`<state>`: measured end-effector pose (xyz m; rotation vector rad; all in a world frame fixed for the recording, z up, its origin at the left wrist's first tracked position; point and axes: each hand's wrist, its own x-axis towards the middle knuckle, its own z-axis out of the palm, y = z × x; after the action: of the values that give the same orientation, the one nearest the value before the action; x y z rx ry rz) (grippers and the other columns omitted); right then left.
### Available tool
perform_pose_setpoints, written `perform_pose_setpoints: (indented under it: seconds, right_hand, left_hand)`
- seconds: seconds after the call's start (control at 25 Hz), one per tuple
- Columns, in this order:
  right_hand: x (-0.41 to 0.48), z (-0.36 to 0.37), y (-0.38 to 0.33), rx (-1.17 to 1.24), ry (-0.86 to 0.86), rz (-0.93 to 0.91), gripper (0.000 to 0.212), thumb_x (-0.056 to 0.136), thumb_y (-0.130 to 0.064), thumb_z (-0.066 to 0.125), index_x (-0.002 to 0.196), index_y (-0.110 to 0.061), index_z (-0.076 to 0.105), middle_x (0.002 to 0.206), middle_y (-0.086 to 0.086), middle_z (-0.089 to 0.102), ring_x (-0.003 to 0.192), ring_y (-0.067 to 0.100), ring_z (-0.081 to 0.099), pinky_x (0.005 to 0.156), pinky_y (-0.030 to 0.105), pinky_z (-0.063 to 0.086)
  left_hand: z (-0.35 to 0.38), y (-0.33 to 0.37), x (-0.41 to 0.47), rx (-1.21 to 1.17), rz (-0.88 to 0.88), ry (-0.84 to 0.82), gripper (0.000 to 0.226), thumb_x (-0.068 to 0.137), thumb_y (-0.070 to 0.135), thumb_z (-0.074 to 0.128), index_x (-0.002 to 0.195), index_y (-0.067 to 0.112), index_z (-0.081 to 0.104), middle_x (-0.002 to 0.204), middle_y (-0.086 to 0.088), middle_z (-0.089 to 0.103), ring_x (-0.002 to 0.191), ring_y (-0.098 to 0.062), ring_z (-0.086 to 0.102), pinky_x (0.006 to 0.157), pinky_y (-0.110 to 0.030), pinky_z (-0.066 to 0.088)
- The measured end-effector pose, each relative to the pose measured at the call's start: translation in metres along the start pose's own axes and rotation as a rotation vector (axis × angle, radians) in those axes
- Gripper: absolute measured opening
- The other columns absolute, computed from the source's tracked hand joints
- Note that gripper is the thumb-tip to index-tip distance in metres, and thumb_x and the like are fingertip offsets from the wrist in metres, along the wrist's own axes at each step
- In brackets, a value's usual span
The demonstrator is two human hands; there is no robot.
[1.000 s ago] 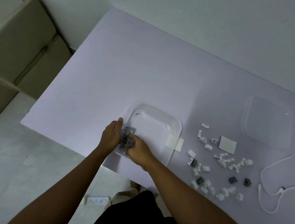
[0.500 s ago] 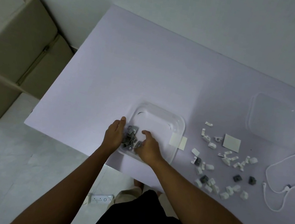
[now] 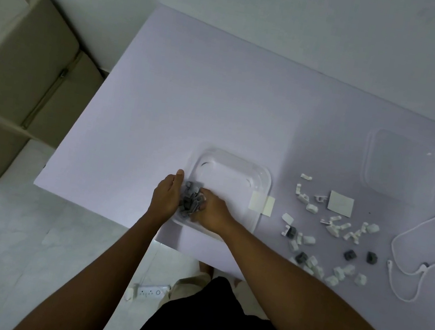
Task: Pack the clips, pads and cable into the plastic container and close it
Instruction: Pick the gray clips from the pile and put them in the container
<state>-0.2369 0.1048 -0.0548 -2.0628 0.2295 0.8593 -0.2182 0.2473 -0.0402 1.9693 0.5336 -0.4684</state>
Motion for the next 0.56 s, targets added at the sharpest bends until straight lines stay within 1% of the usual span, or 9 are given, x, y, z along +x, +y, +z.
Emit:
perform_pose_setpoints:
  seconds: [0.08, 0.12, 0.16, 0.24, 0.32, 0.4, 0.44, 0.48, 0.56]
  right_hand:
    - [-0.006, -0.005, 0.002, 0.056, 0.023, 0.055, 0.050, 0.086, -0.009, 0.071, 0.132, -0.005, 0.054, 0.116, 0.011, 0.067, 0.103, 0.027, 0.065, 0.088, 0.035, 0.055]
    - [-0.010, -0.009, 0.003, 0.142, 0.043, 0.105, 0.048, 0.090, -0.006, 0.065, 0.136, -0.005, 0.051, 0.115, 0.012, 0.066, 0.100, 0.028, 0.066, 0.085, 0.038, 0.058]
    - [-0.016, -0.017, 0.005, 0.253, 0.071, 0.144, 0.045, 0.093, -0.003, 0.059, 0.137, -0.005, 0.051, 0.112, 0.012, 0.065, 0.096, 0.027, 0.068, 0.078, 0.037, 0.061]
    - [-0.036, -0.041, 0.010, 0.457, 0.184, 0.112, 0.033, 0.096, -0.001, 0.052, 0.128, -0.005, 0.058, 0.103, 0.014, 0.067, 0.085, 0.027, 0.071, 0.064, 0.035, 0.062]
    - [-0.059, -0.071, 0.021, 0.583, 0.348, 0.027, 0.022, 0.097, -0.001, 0.052, 0.113, -0.005, 0.066, 0.092, 0.016, 0.070, 0.072, 0.027, 0.071, 0.057, 0.036, 0.060]
    - [-0.085, -0.102, 0.043, 0.610, 0.530, -0.001, 0.017, 0.095, -0.003, 0.055, 0.101, -0.007, 0.071, 0.082, 0.015, 0.072, 0.060, 0.023, 0.065, 0.048, 0.030, 0.052]
    - [-0.097, -0.116, 0.063, 0.597, 0.615, 0.022, 0.017, 0.094, -0.004, 0.056, 0.096, -0.009, 0.072, 0.079, 0.014, 0.072, 0.057, 0.020, 0.062, 0.046, 0.027, 0.048]
    - [-0.109, -0.128, 0.084, 0.591, 0.695, 0.061, 0.017, 0.093, -0.003, 0.057, 0.093, -0.011, 0.072, 0.077, 0.012, 0.072, 0.056, 0.017, 0.061, 0.046, 0.025, 0.046]
    - [-0.134, -0.146, 0.132, 0.536, 0.827, 0.160, 0.019, 0.090, -0.002, 0.058, 0.088, -0.016, 0.071, 0.079, 0.006, 0.072, 0.064, 0.015, 0.062, 0.057, 0.023, 0.047]
  left_hand:
    - [-0.004, 0.004, 0.000, 0.128, 0.142, 0.117, 0.043, 0.101, 0.045, 0.038, 0.114, 0.010, 0.058, 0.110, -0.010, 0.060, 0.104, -0.027, 0.058, 0.084, -0.034, 0.044]
    - [-0.005, 0.010, -0.001, 0.169, 0.233, 0.181, 0.040, 0.100, 0.045, 0.041, 0.119, 0.013, 0.056, 0.115, -0.009, 0.058, 0.106, -0.025, 0.057, 0.086, -0.036, 0.047]
    - [-0.003, 0.019, -0.002, 0.190, 0.320, 0.225, 0.038, 0.099, 0.045, 0.044, 0.122, 0.016, 0.054, 0.117, -0.007, 0.057, 0.107, -0.023, 0.057, 0.088, -0.037, 0.049]
    - [0.010, 0.044, -0.006, 0.221, 0.505, 0.219, 0.032, 0.098, 0.039, 0.050, 0.121, 0.018, 0.055, 0.117, -0.004, 0.057, 0.104, -0.018, 0.057, 0.086, -0.035, 0.050]
    - [0.034, 0.073, -0.017, 0.245, 0.660, 0.121, 0.024, 0.096, 0.029, 0.055, 0.116, 0.016, 0.058, 0.111, -0.001, 0.060, 0.096, -0.014, 0.057, 0.081, -0.027, 0.048]
    - [0.067, 0.099, -0.032, 0.270, 0.765, -0.016, 0.014, 0.095, 0.026, 0.055, 0.104, 0.017, 0.062, 0.098, 0.002, 0.064, 0.084, -0.011, 0.058, 0.075, -0.025, 0.047]
    - [0.086, 0.108, -0.040, 0.312, 0.796, -0.106, 0.011, 0.094, 0.026, 0.056, 0.097, 0.018, 0.063, 0.091, 0.003, 0.065, 0.078, -0.012, 0.058, 0.071, -0.026, 0.048]
    - [0.109, 0.111, -0.046, 0.384, 0.809, -0.219, 0.011, 0.093, 0.028, 0.056, 0.093, 0.019, 0.064, 0.087, 0.003, 0.066, 0.075, -0.013, 0.059, 0.069, -0.027, 0.048]
    - [0.158, 0.105, -0.061, 0.561, 0.813, -0.455, 0.013, 0.091, 0.030, 0.059, 0.096, 0.019, 0.065, 0.093, 0.001, 0.067, 0.082, -0.016, 0.062, 0.071, -0.027, 0.047]
